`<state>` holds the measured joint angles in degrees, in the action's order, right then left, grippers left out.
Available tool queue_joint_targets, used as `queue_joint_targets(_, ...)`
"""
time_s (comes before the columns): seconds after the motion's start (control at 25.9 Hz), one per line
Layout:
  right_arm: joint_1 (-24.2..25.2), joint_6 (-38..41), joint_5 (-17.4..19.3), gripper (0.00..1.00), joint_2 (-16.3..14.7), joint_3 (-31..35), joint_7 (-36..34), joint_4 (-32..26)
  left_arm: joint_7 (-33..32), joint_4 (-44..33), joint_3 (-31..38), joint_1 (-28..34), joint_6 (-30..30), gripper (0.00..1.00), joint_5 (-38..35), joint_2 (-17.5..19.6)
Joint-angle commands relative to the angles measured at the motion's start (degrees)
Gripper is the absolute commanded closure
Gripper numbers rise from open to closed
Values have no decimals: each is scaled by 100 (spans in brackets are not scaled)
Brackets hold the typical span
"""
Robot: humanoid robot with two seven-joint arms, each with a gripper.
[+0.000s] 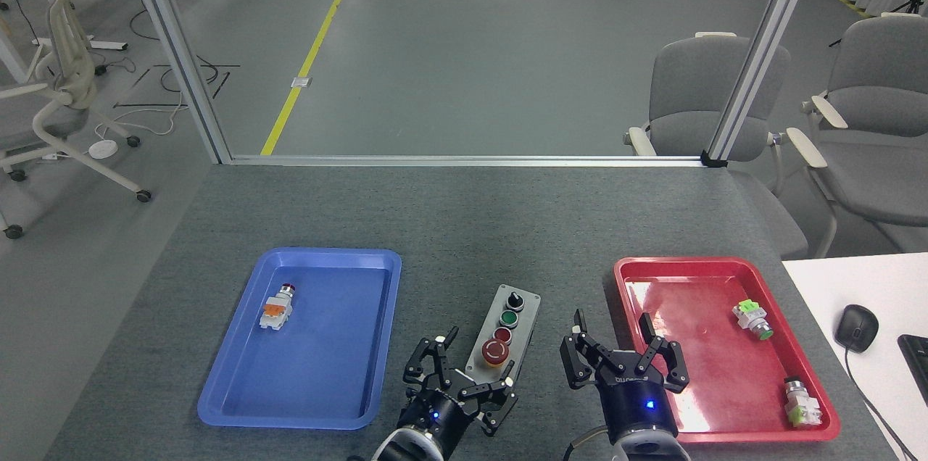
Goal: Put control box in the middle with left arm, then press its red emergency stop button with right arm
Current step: 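Open the left gripper and release the control box between the trays, then withdraw the left gripper and move the right gripper to the box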
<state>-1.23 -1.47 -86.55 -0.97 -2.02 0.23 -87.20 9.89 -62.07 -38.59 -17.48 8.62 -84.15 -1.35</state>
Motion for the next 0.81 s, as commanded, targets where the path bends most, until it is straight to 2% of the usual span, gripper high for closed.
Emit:
queue_joint_targets(0.0,0,42,-11,19,0,-9,12,10,-5,-710,202,412,-220,1,13,627)
queue_joint_targets(0.12,-9,94,-19,31,9,-70,21,45,-5,-1386,694,887,-607,1,154,1154)
queue_joint_targets(0.15,-9,165,-19,40,9,-79,21,63,4,-1562,914,1045,-756,1,198,1277)
queue_joint_targets(0.19,-9,287,-19,53,9,-79,21,72,-5,-1729,1151,1203,-888,1,241,1365)
queue_joint_targets(0.27,-9,551,-28,70,18,-70,30,72,4,-2011,1749,1520,-1205,1,312,1471)
queue_joint_targets(0.43,-9,912,-90,96,70,-88,56,72,4,-2327,3278,1792,-1952,1,532,1515)
queue_joint_targets(0.46,-9,1061,-151,100,79,-96,65,63,13,-2318,3709,1792,-2092,1,602,1488)
queue_joint_targets(0.58,9,1334,-415,100,114,-140,240,63,22,-2195,4561,1713,-2339,1,804,1479)
queue_joint_targets(0.77,0,1685,-679,100,141,-431,232,274,48,-1888,4878,1370,-2286,1,1129,1462)
